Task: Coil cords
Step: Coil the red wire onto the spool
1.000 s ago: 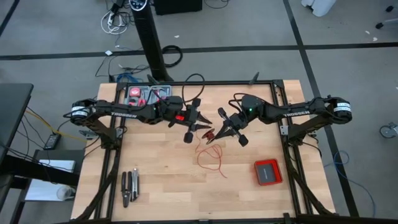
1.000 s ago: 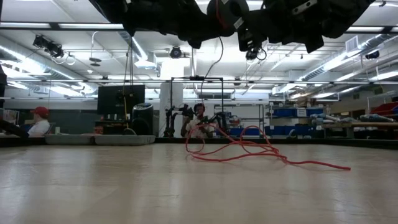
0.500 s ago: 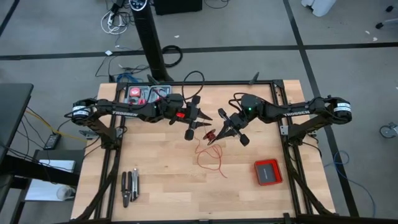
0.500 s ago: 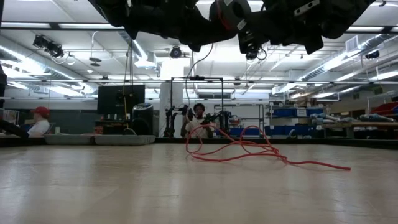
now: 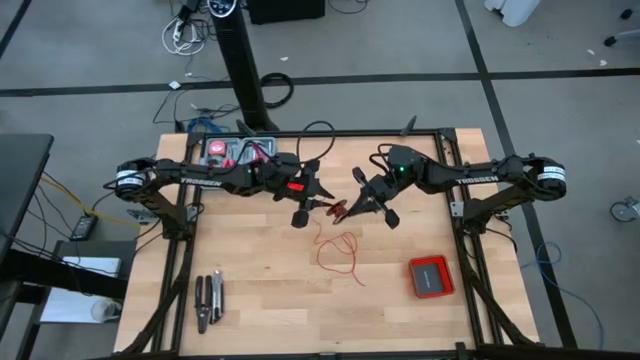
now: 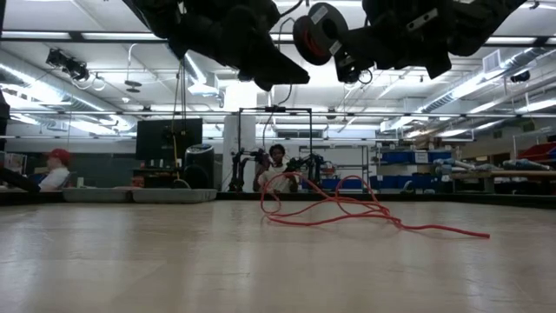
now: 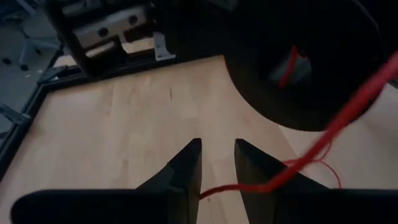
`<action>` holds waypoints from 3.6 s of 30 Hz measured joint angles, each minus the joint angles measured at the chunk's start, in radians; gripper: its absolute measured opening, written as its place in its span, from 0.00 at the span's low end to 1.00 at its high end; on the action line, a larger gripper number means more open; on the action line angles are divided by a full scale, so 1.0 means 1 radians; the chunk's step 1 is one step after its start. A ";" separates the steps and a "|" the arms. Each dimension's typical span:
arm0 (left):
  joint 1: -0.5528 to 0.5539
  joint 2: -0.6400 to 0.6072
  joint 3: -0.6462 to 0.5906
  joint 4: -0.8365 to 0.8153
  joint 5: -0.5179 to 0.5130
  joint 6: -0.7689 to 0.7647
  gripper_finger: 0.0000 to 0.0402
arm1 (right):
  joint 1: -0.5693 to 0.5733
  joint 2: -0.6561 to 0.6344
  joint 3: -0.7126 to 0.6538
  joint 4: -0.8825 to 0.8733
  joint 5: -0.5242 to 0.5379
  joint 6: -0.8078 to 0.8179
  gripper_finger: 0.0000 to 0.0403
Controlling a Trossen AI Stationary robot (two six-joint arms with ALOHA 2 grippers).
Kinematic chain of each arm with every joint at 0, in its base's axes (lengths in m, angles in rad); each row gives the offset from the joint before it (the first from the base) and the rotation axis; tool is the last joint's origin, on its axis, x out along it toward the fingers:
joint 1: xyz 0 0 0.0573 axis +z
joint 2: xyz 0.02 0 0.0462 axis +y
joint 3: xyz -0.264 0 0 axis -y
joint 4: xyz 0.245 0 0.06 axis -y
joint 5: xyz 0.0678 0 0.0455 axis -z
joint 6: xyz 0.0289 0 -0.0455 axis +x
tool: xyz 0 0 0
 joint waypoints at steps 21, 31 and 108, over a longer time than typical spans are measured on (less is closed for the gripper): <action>0.029 -0.110 0.002 -0.014 -0.137 0.050 0.25 | -0.013 -0.007 0.000 0.051 -0.018 -0.019 0.01; 0.028 -0.109 0.002 0.002 -0.138 -0.006 0.25 | -0.018 -0.007 0.000 0.058 -0.016 -0.061 0.01; 0.029 -0.113 0.105 -0.215 -0.174 0.094 0.00 | -0.053 0.015 0.000 -0.007 0.007 -0.078 0.01</action>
